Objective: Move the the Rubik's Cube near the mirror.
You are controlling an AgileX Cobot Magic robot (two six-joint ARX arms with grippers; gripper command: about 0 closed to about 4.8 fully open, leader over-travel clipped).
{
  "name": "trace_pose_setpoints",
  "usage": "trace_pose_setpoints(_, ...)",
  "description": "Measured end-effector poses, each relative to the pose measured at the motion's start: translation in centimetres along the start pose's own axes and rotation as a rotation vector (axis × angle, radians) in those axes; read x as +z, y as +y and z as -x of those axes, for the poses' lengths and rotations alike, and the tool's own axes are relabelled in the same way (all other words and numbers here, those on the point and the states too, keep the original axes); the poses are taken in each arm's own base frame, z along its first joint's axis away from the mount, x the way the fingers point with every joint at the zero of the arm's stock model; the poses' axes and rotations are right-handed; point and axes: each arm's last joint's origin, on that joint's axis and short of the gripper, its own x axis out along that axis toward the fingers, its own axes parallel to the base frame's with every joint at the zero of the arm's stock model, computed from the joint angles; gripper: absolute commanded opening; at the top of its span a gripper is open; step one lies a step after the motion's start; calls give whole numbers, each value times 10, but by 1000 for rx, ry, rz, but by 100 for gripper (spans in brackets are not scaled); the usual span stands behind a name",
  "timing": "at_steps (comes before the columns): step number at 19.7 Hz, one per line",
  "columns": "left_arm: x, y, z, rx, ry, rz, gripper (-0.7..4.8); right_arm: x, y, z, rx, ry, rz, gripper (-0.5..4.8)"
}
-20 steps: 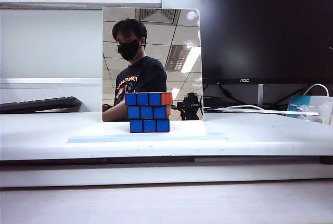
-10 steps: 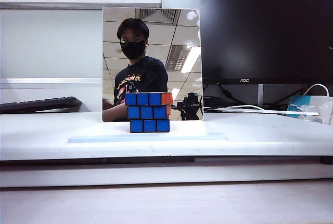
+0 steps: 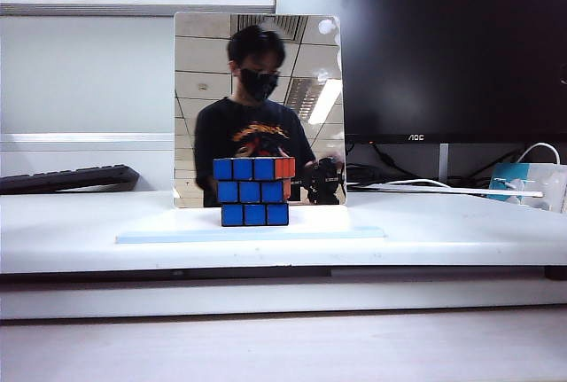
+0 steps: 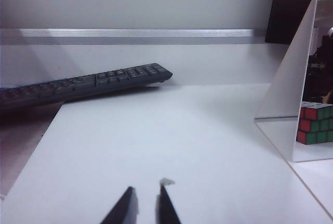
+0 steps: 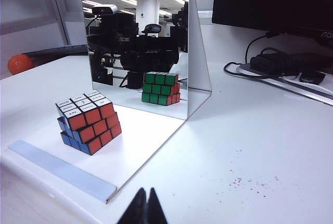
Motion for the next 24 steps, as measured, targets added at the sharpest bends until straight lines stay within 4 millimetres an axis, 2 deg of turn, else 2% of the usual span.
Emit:
trace_pose_setpoints(2,0,0,0,0,0,0,62,0,-1,0,-30,-1,69,0)
trace_pose_setpoints(3,0,0,0,0,0,0,62,0,-4,0,-133,-5,101,0)
trace_pose_setpoints(4,0,0,0,0,0,0,62,1,-9,1,-294,-11,92,0)
trace_pose_setpoints(6,0,0,0,0,0,0,62,1,-14,4,-498,-27,56,0)
trace_pose_setpoints(7,0,0,0,0,0,0,62,1,-15,4,-534,-31,51,0)
trace_pose_setpoints(24,0,0,0,-1,0,0,62,1,-15,4,-548,-31,50,0)
